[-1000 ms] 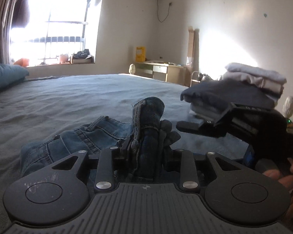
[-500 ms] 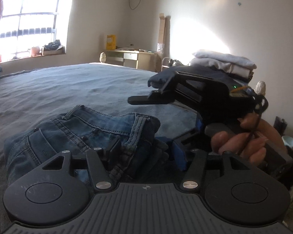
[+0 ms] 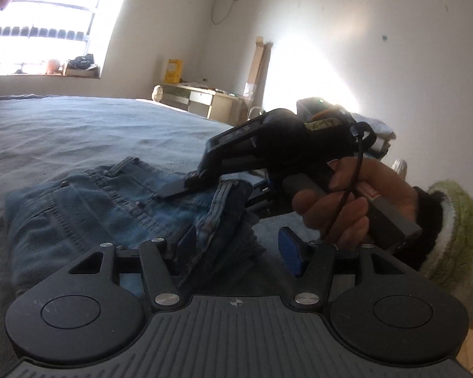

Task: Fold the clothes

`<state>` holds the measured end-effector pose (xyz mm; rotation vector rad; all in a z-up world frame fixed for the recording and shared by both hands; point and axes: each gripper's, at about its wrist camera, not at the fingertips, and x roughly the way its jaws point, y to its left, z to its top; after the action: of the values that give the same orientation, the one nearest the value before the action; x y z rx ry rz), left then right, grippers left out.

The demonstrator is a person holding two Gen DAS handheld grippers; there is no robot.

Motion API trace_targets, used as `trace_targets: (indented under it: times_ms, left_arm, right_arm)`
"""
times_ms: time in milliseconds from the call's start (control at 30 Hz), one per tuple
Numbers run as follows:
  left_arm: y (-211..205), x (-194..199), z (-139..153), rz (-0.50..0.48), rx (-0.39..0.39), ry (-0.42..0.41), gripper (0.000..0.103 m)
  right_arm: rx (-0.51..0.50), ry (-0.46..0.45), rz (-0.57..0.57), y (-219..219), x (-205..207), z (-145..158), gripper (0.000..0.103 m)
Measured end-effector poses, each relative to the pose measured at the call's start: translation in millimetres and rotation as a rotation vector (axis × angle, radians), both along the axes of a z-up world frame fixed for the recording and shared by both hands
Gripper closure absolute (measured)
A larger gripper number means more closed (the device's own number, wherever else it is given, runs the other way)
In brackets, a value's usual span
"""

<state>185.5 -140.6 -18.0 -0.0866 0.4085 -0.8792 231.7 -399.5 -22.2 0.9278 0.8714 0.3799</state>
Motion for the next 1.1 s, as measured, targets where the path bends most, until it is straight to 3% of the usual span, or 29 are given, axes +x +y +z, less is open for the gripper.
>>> trace_targets:
  times_ms: [200,300,433,500,600,700,833,900,1033,1100]
  left_arm:
    - [35,-8,9,0.064,-0.004,-0.020,0.045]
    - [42,-7,3,0.099,0.007,-0.007,0.045]
    - [48,1,-11,0.144,0.028,0.054,0.046]
    - [51,3,-14,0.165,0.035,0.071,0.046]
    - [59,3,-15,0.189,0.039,0.072,0.046]
    - [63,3,-10,0.204,0.013,0.084,0.046]
    - [65,3,1,0.212,-0.023,0.049,0.046]
    - [62,9,2,0.216,-0.033,0.043,0.046]
    - [52,19,-7,0.222,-0.018,0.068,0.047]
    - [48,21,-15,0.220,0.003,0.092,0.047]
  right_arm:
    - [0.068,-0.135,-0.055,-9,2,22,0.079]
    - [0.107,-0.122,-0.115,-18,-1,6,0.079]
    - [0.186,-0.016,-0.173,-28,-14,-34,0.079]
    - [0.263,-0.016,-0.190,-30,-20,-40,0.079]
    - [0.235,-0.087,-0.185,-23,-28,-29,0.079]
    - [0.152,-0.072,-0.209,-30,-30,-41,0.079]
    - [0.264,-0.044,-0.231,-48,-31,-61,0.072]
    - [0.193,-0.102,-0.271,-56,-39,-44,0.059]
    - [-0.024,-0.265,-0.290,-56,-46,13,0.059]
    - [-0.233,-0.349,-0.224,-33,-40,47,0.061]
